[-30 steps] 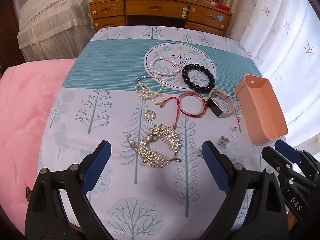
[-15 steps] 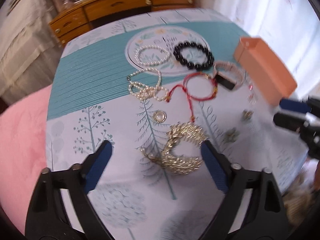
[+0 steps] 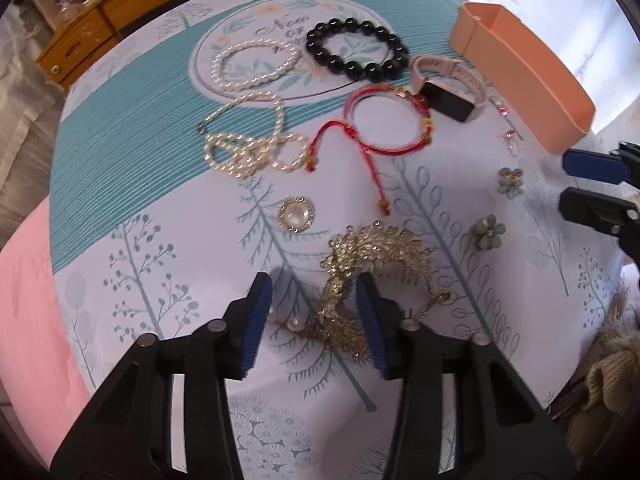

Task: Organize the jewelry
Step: 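Grasp the gold leaf hair comb with the left tool while the right tool grasps the pink-band smartwatch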

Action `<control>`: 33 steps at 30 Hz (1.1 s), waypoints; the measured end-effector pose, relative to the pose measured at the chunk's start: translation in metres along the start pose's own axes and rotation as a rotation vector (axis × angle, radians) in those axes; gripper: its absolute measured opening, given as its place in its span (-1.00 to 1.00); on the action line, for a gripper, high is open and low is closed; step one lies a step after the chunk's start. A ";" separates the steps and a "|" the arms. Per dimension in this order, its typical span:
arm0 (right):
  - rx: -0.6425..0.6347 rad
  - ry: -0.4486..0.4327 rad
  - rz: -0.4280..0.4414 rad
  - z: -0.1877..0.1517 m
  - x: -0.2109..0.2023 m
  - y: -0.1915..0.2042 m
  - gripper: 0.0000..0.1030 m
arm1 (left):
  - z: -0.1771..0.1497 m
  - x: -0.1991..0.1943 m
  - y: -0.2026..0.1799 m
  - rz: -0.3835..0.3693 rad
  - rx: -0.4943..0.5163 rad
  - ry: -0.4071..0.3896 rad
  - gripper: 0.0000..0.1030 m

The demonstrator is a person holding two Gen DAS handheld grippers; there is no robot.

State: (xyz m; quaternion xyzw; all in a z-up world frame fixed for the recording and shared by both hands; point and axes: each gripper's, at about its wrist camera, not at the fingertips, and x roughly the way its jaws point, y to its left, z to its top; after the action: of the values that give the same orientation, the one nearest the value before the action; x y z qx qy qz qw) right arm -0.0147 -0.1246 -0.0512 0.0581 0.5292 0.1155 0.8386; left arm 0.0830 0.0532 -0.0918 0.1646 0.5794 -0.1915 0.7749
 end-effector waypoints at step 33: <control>0.273 0.125 0.140 0.125 0.061 -0.047 -0.38 | -0.001 -0.055 0.019 -0.002 -0.406 -0.140 -0.87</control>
State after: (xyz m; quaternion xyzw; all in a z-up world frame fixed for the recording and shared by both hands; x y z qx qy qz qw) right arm 0.1292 -0.1509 -0.0607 0.2009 0.5857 0.1043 0.7783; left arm 0.0774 0.0765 -0.0382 -0.0094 0.5509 -0.0827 0.8304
